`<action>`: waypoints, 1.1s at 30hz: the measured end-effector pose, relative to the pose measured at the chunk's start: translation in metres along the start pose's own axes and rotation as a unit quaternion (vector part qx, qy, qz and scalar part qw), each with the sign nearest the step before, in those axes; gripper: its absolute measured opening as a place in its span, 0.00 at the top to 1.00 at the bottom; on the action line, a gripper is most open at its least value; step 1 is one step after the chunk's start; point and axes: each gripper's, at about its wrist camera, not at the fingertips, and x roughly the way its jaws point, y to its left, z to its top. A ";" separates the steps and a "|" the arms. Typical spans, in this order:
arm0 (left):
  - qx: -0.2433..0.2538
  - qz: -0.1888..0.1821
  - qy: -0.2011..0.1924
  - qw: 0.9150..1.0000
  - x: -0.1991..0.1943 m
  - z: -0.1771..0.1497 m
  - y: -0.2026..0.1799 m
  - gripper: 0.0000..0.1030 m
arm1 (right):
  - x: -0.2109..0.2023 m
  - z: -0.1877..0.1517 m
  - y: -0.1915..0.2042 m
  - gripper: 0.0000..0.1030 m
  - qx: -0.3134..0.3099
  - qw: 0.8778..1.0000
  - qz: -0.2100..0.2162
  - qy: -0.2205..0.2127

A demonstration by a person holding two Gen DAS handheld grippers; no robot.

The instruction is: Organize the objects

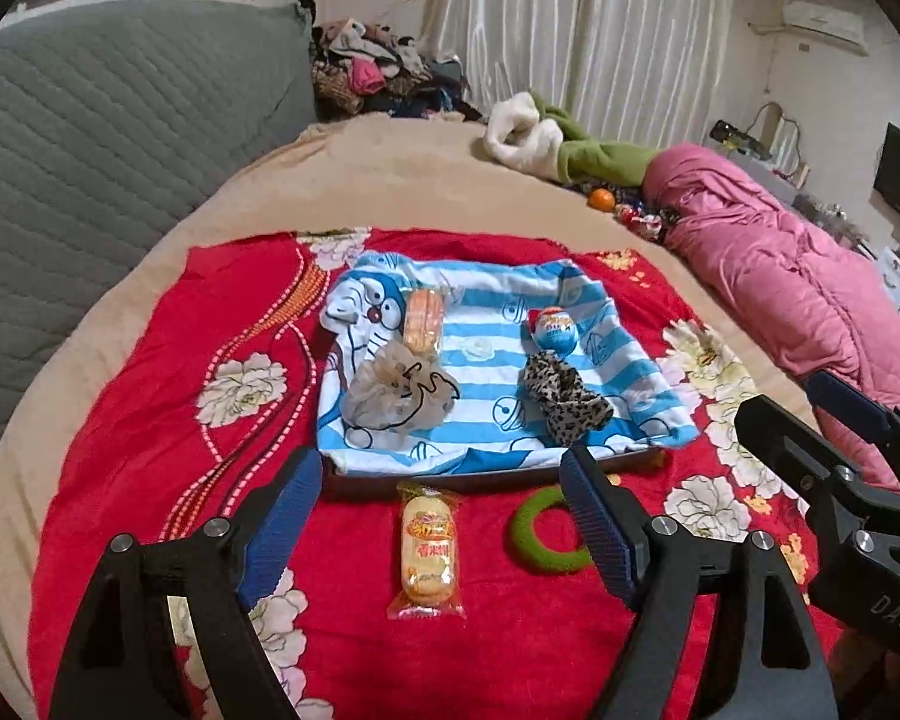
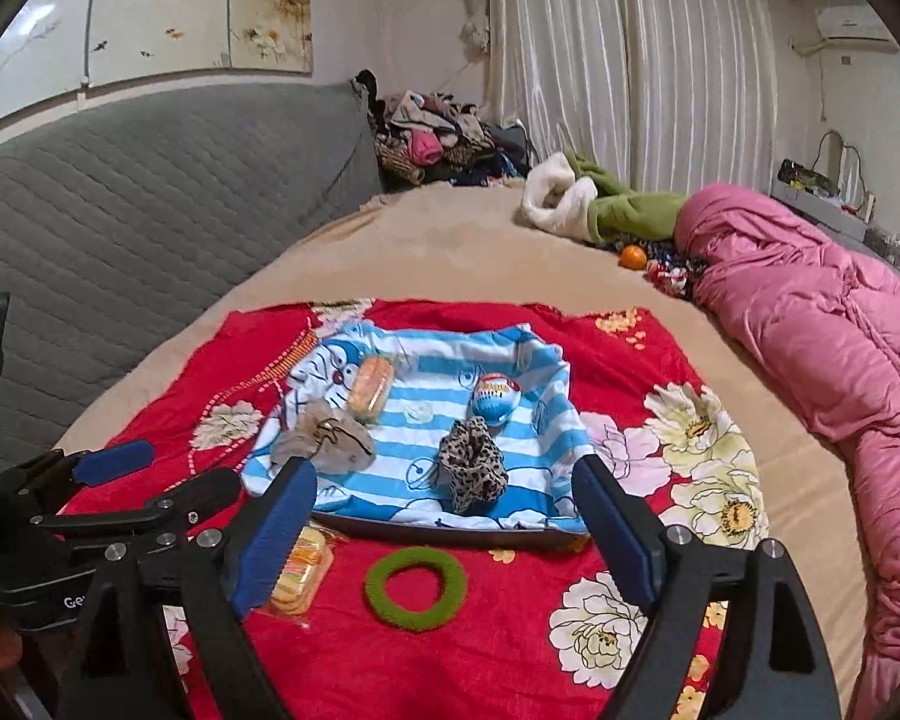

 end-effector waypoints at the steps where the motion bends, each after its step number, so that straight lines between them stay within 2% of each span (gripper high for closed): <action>1: -0.001 -0.001 -0.003 1.000 -0.004 0.000 0.001 0.20 | -0.007 0.001 0.002 0.16 0.000 1.000 0.001 -0.007; 14: 0.002 0.012 -0.047 0.999 -0.072 -0.020 0.013 0.20 | -0.073 -0.005 0.022 0.09 -0.018 0.998 0.001 -0.056; 20: -0.013 -0.001 -0.054 0.998 -0.093 -0.040 0.019 0.20 | -0.101 -0.018 0.032 0.07 -0.026 0.997 -0.005 -0.077; 33: 0.001 -0.012 -0.071 0.997 -0.124 -0.085 0.013 0.18 | -0.130 -0.052 0.045 0.02 -0.039 0.995 -0.002 -0.091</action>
